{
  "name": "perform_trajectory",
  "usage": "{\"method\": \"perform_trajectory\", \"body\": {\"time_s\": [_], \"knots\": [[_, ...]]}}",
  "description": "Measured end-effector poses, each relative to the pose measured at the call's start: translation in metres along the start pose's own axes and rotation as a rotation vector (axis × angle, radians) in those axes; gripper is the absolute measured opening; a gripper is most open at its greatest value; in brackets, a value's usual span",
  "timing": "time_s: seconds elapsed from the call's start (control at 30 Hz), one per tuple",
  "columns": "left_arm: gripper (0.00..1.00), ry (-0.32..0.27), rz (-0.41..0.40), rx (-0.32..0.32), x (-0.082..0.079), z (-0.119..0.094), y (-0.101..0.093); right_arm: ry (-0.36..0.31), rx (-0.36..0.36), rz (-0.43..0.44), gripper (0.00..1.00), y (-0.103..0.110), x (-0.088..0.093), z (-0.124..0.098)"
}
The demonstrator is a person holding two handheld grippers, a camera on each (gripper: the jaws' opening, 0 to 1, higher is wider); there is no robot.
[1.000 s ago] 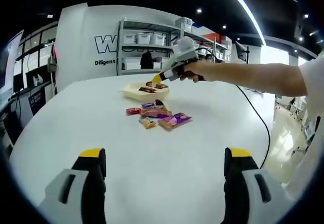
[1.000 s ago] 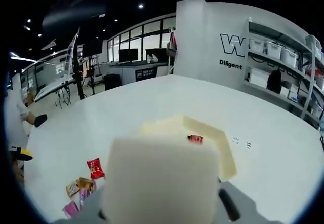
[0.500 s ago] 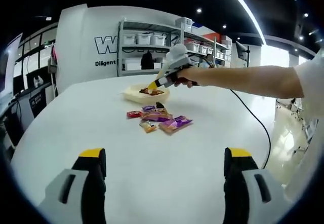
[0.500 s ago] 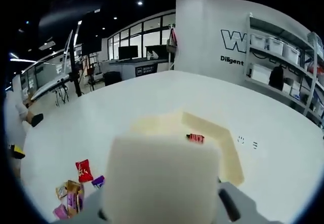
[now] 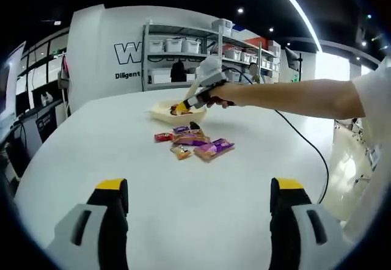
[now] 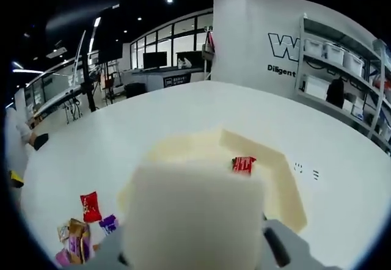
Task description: Place the target food into the container with the food tongs after gripping and lifting it, then release it inside without dropping or visibly crushing the food.
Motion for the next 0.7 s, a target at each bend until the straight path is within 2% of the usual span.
{"method": "perform_trajectory", "body": {"time_s": [0.5, 0.7], "knots": [[0.95, 0.007, -0.002, -0.014, 0.002, 0.001, 0.008, 0.005, 0.014, -0.023, 0.19, -0.01, -0.002, 0.008], [0.95, 0.007, -0.006, -0.013, 0.003, 0.0, 0.008, -0.005, 0.02, 0.0, 0.22, -0.011, -0.002, 0.007]]}}
Point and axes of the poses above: the point that each gripper's makers call its tool centre point, and the gripper's own axes: z roughly forward along the fingers, y roughly to its left, x roughly out of its underside, the point moved 4 cm from there along -z, roughly backward along the fingers, and after that the axes turned 10 degrees about -y, right-handed, at the moved point
